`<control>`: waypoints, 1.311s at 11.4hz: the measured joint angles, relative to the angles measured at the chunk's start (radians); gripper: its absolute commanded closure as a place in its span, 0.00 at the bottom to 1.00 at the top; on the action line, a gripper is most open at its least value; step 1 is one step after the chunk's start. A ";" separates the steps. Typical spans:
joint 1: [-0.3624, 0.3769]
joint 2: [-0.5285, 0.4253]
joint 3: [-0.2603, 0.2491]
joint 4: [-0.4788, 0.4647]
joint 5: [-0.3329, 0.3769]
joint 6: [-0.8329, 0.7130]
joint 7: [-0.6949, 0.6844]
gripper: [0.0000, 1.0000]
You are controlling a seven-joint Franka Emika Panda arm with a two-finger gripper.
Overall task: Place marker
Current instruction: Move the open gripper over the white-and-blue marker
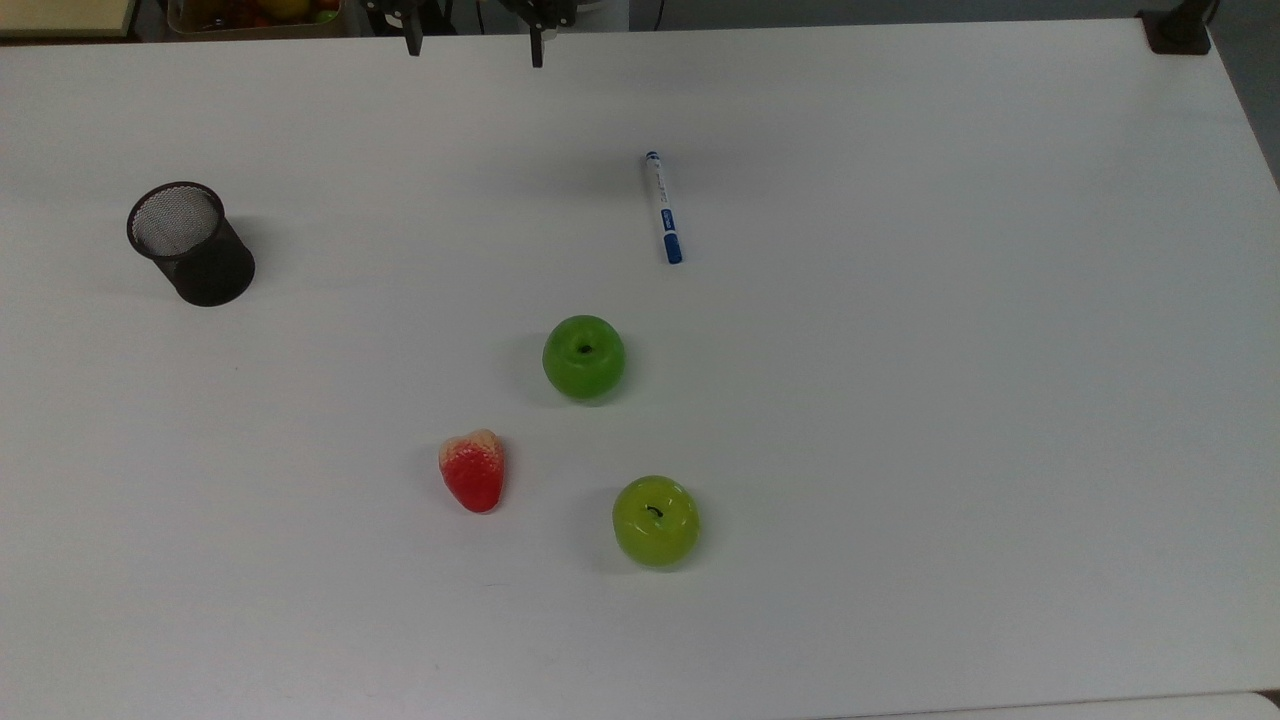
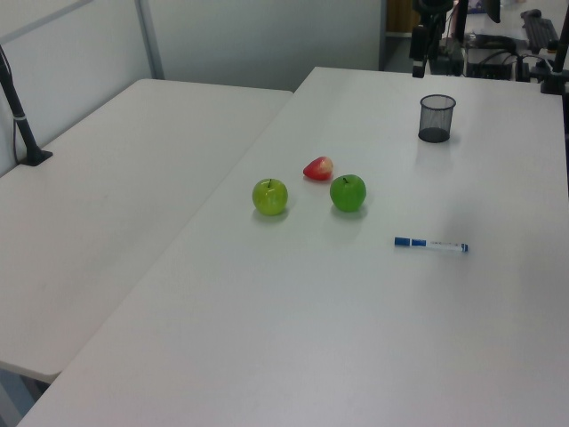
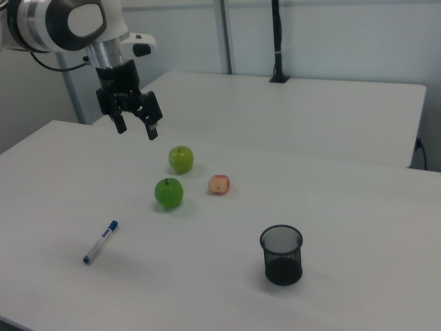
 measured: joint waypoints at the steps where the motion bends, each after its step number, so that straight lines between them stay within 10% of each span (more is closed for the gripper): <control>1: 0.000 0.000 -0.001 0.000 0.000 0.000 0.001 0.00; 9: 0.002 -0.001 0.005 0.003 0.002 0.000 0.001 0.00; 15: 0.027 0.000 0.195 -0.031 0.003 0.000 0.126 0.00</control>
